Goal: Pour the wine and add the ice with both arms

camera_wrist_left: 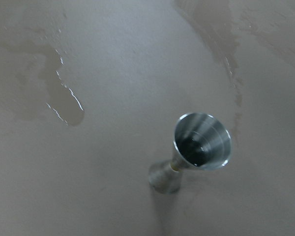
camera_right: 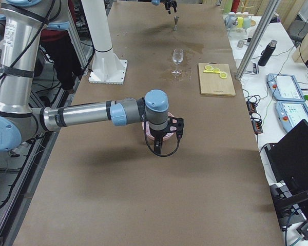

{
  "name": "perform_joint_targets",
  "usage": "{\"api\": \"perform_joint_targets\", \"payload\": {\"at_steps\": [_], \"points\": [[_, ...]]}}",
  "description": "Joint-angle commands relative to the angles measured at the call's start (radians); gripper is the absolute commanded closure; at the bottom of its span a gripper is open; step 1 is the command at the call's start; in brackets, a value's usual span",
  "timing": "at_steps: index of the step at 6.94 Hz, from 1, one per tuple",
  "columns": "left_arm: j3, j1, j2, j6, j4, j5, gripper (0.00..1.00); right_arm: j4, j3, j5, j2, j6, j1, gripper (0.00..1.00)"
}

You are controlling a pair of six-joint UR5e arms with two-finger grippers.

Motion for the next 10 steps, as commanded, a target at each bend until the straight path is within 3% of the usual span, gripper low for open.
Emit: {"api": "perform_joint_targets", "payload": {"at_steps": [1, 6, 10], "points": [[0.05, 0.001, 0.002, -0.002, -0.101, 0.052, 0.02, 0.0, -0.001, 0.003, 0.0, 0.0, -0.001, 0.0], [0.136, 0.013, 0.011, 0.001, -0.22, 0.067, 0.02, 0.0, -0.009, -0.005, 0.012, 0.003, -0.002, 0.0], [0.143, 0.074, 0.011, -0.003, -0.206, 0.07, 0.02, 0.0, -0.019, -0.018, -0.002, 0.002, 0.003, 0.0]]}}
